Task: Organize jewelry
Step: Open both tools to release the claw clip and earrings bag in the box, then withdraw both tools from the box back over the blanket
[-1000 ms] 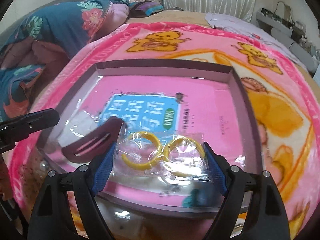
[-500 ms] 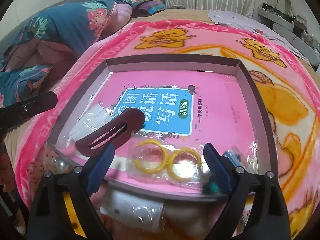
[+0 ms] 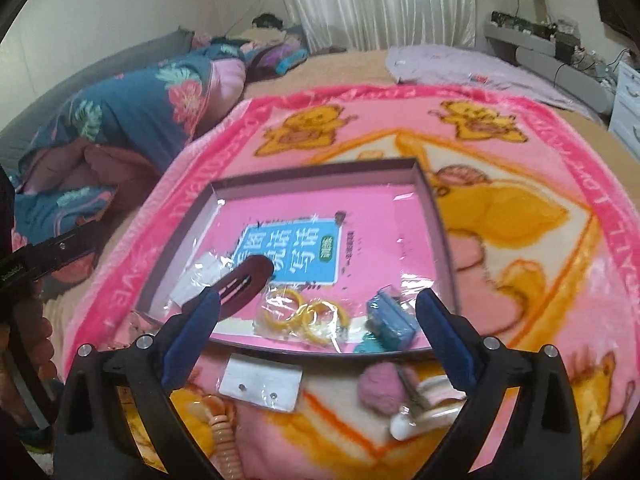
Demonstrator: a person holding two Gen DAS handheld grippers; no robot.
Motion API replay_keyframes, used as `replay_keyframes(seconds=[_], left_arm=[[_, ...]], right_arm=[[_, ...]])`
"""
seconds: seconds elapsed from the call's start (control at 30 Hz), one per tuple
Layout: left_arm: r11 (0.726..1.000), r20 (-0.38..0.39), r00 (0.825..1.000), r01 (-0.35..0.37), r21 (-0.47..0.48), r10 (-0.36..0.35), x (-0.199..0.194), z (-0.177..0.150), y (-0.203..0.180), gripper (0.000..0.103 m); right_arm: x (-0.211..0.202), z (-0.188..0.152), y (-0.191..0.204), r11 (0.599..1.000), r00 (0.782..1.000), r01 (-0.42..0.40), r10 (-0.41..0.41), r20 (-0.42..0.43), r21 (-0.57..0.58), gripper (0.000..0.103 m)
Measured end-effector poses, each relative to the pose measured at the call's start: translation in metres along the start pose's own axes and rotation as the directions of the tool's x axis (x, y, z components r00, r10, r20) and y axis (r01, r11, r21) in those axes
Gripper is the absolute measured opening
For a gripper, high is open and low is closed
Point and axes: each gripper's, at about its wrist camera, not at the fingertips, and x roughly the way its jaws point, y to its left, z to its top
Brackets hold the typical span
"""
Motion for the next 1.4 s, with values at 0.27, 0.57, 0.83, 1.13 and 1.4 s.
replay_keyframes(seconds=[0.27,0.57,0.83,1.13,1.4], left_arm=[[1.0,0.045,0.999,0.008,0.002,-0.008,-0.029,0.0,-0.007,0.093],[0.999,0.083,0.996,0.018,-0.029,-0.016,-0.059,-0.008,-0.006,0.093],[0.999,0.11,0.994,0.024,-0.025,-0.021,-0.085,-0.016,-0.011,0.093],[1.0,0.109,0.994,0.019,0.006,-0.019,-0.103,-0.03,-0.019,0.093],[1.0,0.091,0.996,0.003,-0.001,-0.003,-0.108,-0.041,-0.014,0.093]], right_arm=[[-0.037,0.003,-0.001,1.0,0.998,0.003,-0.003,0.057,-0.002,0.098],[-0.067,0.002,0.011,0.999,0.995,-0.007,0.01,0.099,-0.034,0.098],[-0.092,-0.001,0.021,0.998,0.99,-0.025,0.034,0.135,-0.064,0.098],[-0.11,-0.011,0.028,0.996,0.988,-0.026,0.04,0.152,-0.088,0.098],[-0.114,-0.024,0.033,0.994,0.989,-0.023,0.039,0.143,-0.111,0.098]])
